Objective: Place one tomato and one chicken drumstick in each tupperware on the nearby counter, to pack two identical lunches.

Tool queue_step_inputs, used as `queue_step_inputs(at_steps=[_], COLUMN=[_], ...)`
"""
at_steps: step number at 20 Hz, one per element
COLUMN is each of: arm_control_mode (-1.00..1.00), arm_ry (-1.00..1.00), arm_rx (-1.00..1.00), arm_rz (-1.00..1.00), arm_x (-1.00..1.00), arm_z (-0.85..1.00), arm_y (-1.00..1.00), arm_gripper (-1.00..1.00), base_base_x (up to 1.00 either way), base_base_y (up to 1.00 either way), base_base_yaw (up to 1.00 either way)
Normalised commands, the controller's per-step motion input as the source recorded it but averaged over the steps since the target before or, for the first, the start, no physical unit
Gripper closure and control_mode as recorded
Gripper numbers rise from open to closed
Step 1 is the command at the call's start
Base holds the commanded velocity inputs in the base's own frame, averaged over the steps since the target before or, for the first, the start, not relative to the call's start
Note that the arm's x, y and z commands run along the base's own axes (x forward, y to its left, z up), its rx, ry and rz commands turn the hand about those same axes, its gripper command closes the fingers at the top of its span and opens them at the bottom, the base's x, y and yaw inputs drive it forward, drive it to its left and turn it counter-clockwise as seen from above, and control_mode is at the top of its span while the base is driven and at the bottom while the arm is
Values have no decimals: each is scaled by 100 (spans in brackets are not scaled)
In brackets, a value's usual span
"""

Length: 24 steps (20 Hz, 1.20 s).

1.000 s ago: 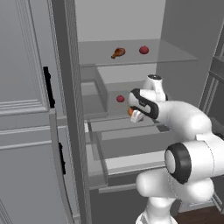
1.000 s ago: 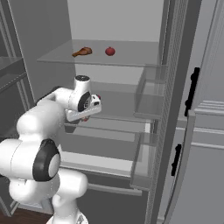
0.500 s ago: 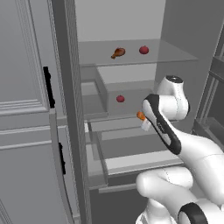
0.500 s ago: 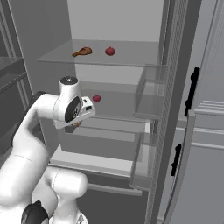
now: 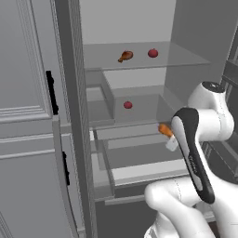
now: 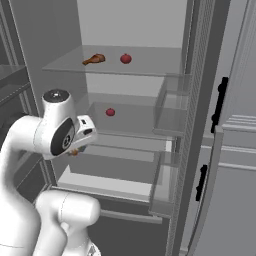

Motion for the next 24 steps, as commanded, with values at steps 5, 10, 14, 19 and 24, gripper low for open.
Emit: queue_step_inputs(at_steps=[5, 10, 14, 19, 24], arm_control_mode=[100, 100, 100, 100, 100], arm_ry=[-1, 0, 0, 0, 0], arm_rx=[-1, 0, 0, 0, 0], arm_rz=[0, 0, 0, 0, 0], arm_x=[-40, 0, 0, 0, 0], arm_z=[0, 0, 0, 0, 0], arm_y=[0, 0, 0, 0, 0], arm_gripper=[100, 100, 100, 100, 100], base_base_x=[-60, -100, -100, -87, -8], base_base_y=[0, 0, 0, 48, 99], base_base_yaw=[0, 0, 0, 20, 56])
